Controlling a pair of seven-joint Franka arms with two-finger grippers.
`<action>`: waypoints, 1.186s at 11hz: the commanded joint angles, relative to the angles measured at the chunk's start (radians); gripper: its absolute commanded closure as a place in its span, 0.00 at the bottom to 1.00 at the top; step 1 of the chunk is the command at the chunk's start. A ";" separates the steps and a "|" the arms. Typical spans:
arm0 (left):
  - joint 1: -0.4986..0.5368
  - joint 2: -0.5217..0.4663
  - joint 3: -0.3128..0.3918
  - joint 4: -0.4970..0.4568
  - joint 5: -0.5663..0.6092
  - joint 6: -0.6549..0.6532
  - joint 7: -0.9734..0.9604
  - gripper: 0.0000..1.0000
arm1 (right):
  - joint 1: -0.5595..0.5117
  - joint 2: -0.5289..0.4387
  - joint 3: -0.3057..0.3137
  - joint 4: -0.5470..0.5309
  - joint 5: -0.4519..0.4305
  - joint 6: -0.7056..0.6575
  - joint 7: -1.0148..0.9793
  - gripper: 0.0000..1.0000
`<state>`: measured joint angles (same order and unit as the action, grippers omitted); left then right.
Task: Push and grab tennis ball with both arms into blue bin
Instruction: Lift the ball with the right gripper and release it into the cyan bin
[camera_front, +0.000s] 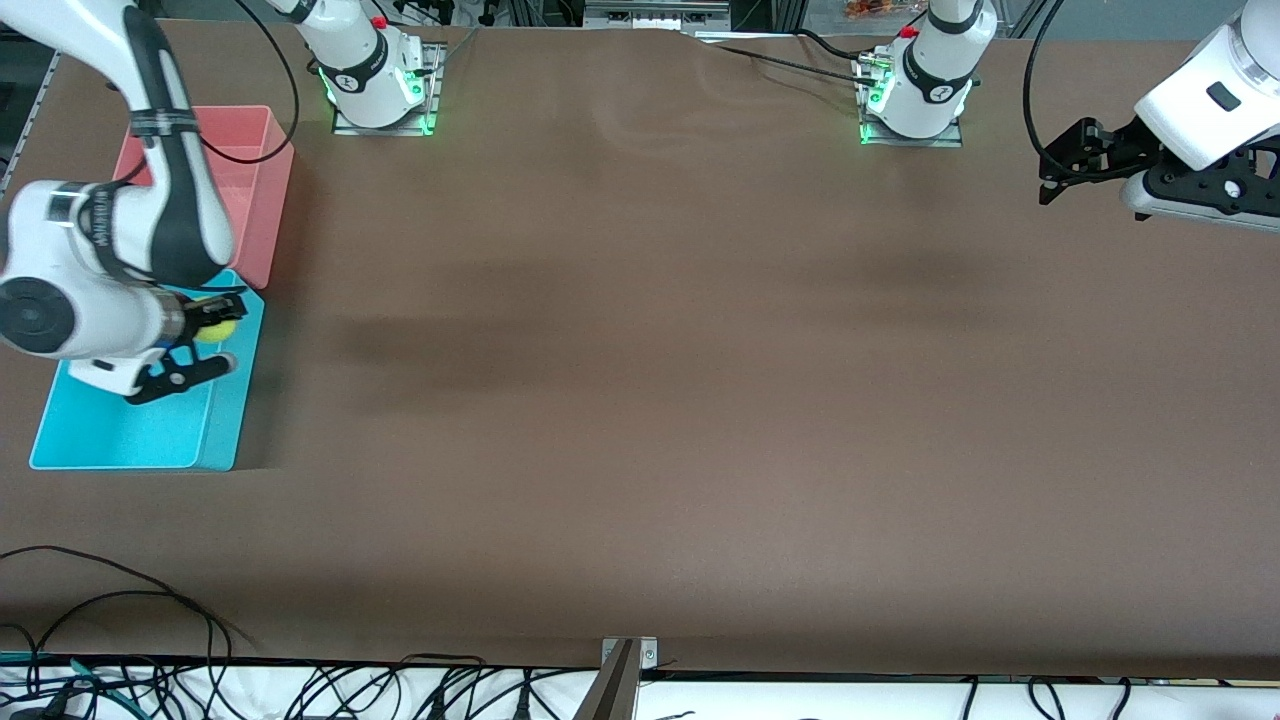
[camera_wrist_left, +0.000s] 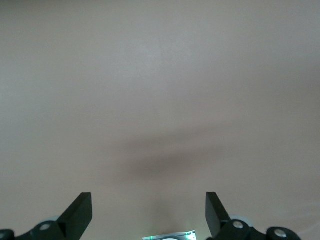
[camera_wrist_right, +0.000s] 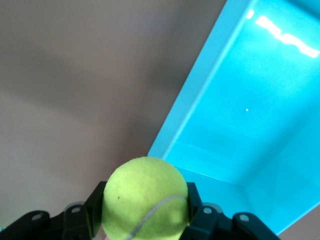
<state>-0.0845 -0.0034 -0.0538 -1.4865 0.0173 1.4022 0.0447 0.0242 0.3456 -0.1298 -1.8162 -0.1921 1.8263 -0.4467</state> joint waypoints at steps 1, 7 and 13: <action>-0.003 0.011 -0.003 0.031 0.012 -0.020 -0.013 0.00 | -0.085 0.018 -0.024 0.017 0.109 -0.012 -0.203 0.76; -0.003 0.011 -0.003 0.031 0.012 -0.022 -0.013 0.00 | -0.239 0.111 -0.024 0.014 0.253 0.011 -0.479 0.76; -0.003 0.011 -0.003 0.031 0.012 -0.022 -0.013 0.00 | -0.293 0.211 -0.024 0.017 0.327 0.051 -0.570 0.75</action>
<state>-0.0846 -0.0034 -0.0541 -1.4862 0.0173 1.4018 0.0446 -0.2465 0.5334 -0.1617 -1.8172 0.1087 1.8677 -0.9882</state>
